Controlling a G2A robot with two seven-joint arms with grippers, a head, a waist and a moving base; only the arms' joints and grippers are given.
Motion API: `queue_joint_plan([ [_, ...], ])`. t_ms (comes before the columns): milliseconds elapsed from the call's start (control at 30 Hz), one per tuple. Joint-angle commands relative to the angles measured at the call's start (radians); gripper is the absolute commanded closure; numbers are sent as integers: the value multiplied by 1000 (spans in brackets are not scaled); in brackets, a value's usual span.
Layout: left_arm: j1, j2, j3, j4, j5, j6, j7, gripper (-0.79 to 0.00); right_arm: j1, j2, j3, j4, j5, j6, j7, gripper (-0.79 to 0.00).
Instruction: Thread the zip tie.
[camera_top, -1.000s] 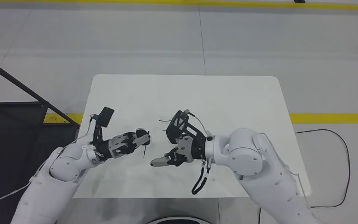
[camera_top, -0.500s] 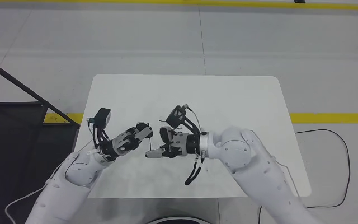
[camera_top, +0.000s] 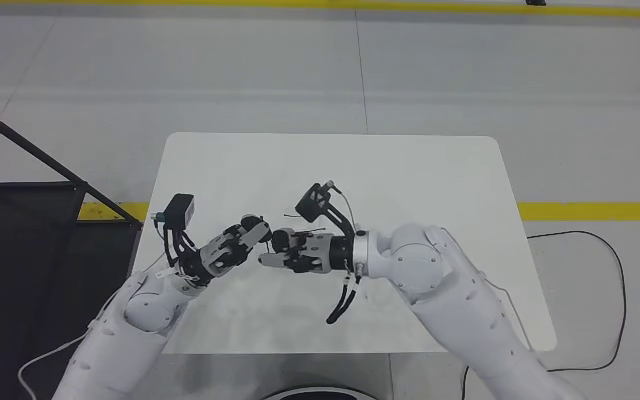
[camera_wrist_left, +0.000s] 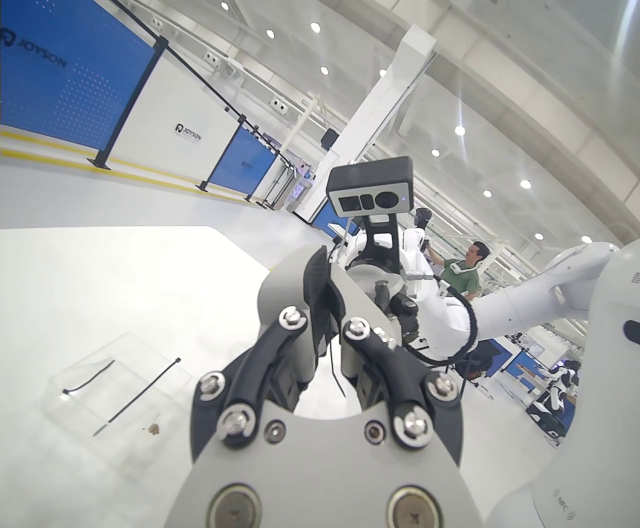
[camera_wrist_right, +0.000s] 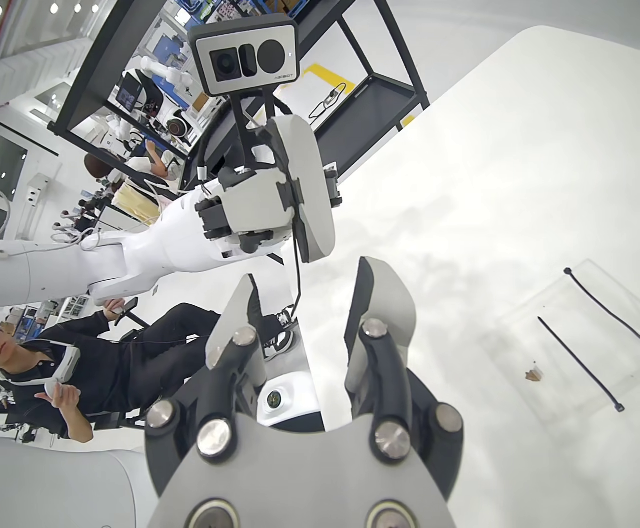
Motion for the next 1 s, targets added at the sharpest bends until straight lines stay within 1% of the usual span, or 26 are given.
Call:
queue_joint_plan([
  [0, 0, -2, -1, 2, 2, 0, 6, 0, 3, -1, -1, 5, 13, -3, 4, -311],
  [167, 4, -7, -7, 4, 6, -10, 24, 0, 13, -4, -4, 19, 36, 3, 23, -252],
  [433, 9, -13, -13, 4, 15, -21, 31, 0, 22, -6, -7, 32, 54, -6, 38, -243],
  [533, 9, -16, -12, 4, 18, -20, 31, 0, 23, -7, -8, 35, 58, -9, 39, -228],
  [767, 8, -22, -11, 7, 23, -20, 35, 0, 28, -9, -13, 41, 66, -15, 41, -142],
  [867, 8, -25, -12, 7, 25, -23, 36, 0, 31, -10, -14, 45, 66, -16, 40, -120],
  [967, 8, -27, -13, 9, 25, -24, 38, 0, 33, -11, -16, 48, 69, -18, 41, -55],
])
